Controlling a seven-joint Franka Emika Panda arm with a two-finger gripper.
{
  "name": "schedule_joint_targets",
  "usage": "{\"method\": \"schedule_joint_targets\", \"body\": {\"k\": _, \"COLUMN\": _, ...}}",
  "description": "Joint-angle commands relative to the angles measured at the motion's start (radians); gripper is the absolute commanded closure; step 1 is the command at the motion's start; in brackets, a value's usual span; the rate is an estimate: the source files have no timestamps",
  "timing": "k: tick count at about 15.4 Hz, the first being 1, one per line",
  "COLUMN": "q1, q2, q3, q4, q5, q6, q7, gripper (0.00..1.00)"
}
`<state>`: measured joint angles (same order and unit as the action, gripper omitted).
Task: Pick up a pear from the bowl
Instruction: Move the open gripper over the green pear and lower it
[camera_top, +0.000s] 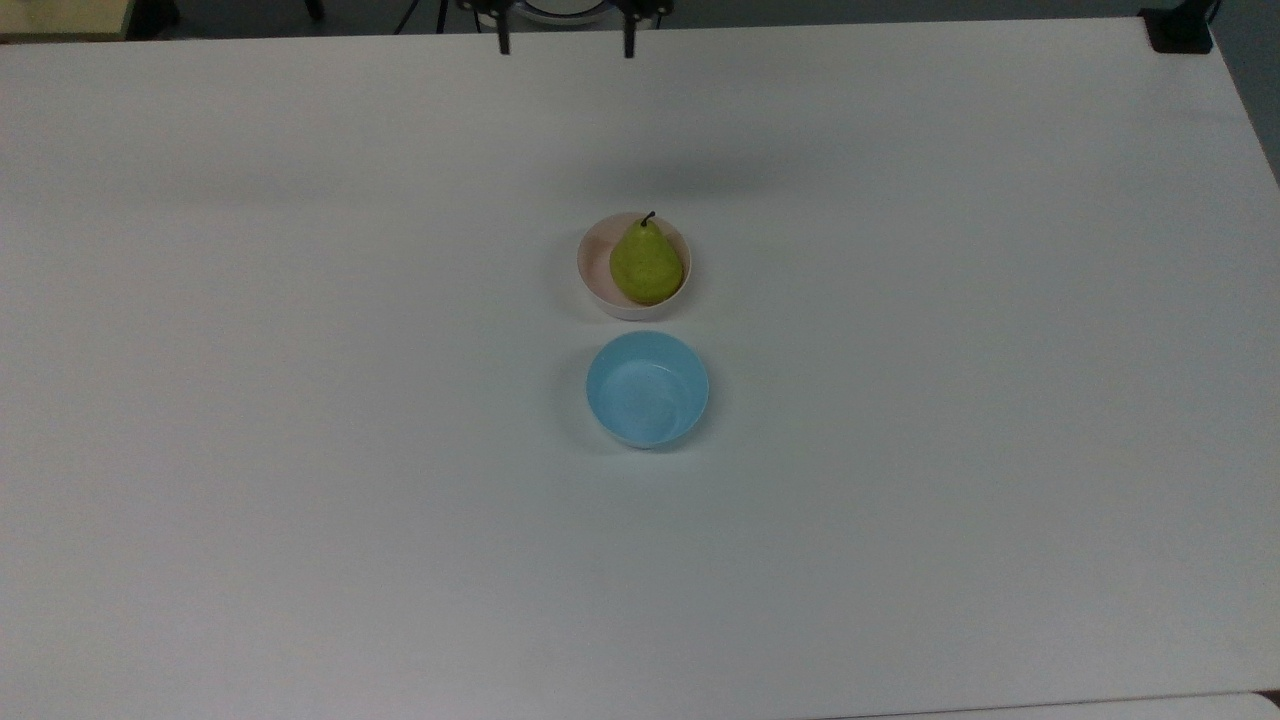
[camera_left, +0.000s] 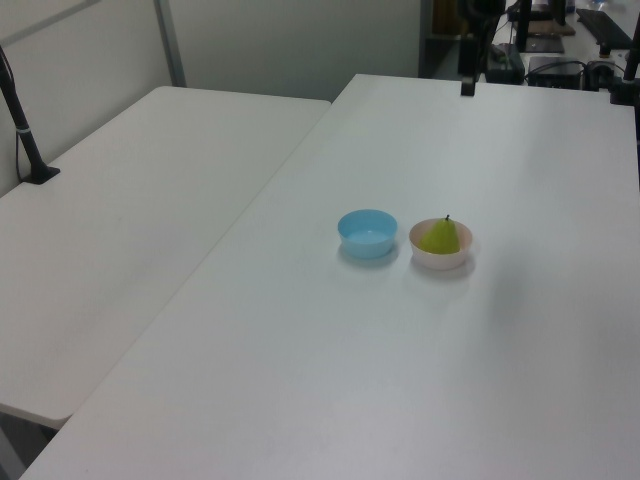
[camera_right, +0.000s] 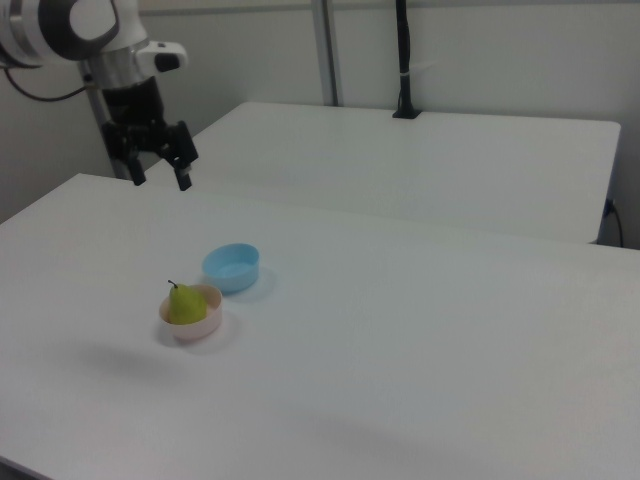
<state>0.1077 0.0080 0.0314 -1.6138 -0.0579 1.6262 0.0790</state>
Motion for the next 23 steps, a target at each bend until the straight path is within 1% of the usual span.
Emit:
{"method": "schedule_joint_targets", "body": {"k": 1, "q1": 0.082, "q2": 0.033, "q3": -0.007, "q4": -0.047, "q5": 0.009, "q6": 0.058, "q7": -0.019, "gripper": 0.00}}
{"method": "schedule_joint_targets", "body": {"k": 3, "q1": 0.108, "q2": 0.055, "q3": -0.007, "q4": -0.086, "q5": 0.009, "q6": 0.081, "q7": -0.043, "gripper": 0.00}}
{"method": "schedule_joint_targets", "body": {"k": 4, "q1": 0.116, "q2": 0.072, "q3": -0.007, "q4": -0.116, "q5": 0.009, "q6": 0.098, "q7": -0.095, "gripper": 0.00}}
{"method": "schedule_joint_targets", "body": {"k": 5, "q1": 0.116, "q2": 0.088, "q3": -0.007, "q4": -0.139, "q5": 0.009, "q6": 0.122, "q7": -0.119, "gripper": 0.00}}
{"method": "schedule_joint_targets", "body": {"k": 7, "q1": 0.125, "q2": 0.121, "q3": -0.008, "q4": -0.170, "q5": 0.001, "q6": 0.165, "q7": -0.120, "gripper": 0.00}}
{"method": "schedule_joint_targets", "body": {"k": 9, "q1": 0.118, "q2": 0.147, "q3": -0.008, "q4": -0.187, "q5": 0.000, "q6": 0.207, "q7": -0.122, "gripper": 0.00}}
{"method": "schedule_joint_targets", "body": {"k": 12, "q1": 0.115, "q2": 0.202, "q3": -0.008, "q4": -0.189, "q5": 0.000, "q6": 0.254, "q7": -0.120, "gripper": 0.01}}
{"method": "schedule_joint_targets", "body": {"k": 15, "q1": 0.116, "q2": 0.242, "q3": -0.010, "q4": -0.189, "q5": 0.000, "q6": 0.277, "q7": -0.111, "gripper": 0.08}}
{"method": "schedule_joint_targets", "body": {"k": 17, "q1": 0.115, "q2": 0.270, "q3": -0.008, "q4": -0.189, "q5": -0.019, "q6": 0.284, "q7": -0.110, "gripper": 0.14}}
{"method": "schedule_joint_targets", "body": {"k": 21, "q1": 0.106, "q2": 0.311, "q3": -0.010, "q4": -0.195, "q5": -0.037, "q6": 0.330, "q7": -0.100, "gripper": 0.16}}
{"method": "schedule_joint_targets", "body": {"k": 22, "q1": 0.106, "q2": 0.317, "q3": -0.010, "q4": -0.196, "q5": -0.055, "q6": 0.339, "q7": -0.099, "gripper": 0.19}}
{"method": "schedule_joint_targets", "body": {"k": 23, "q1": 0.106, "q2": 0.325, "q3": -0.010, "q4": -0.196, "q5": -0.057, "q6": 0.342, "q7": -0.093, "gripper": 0.20}}
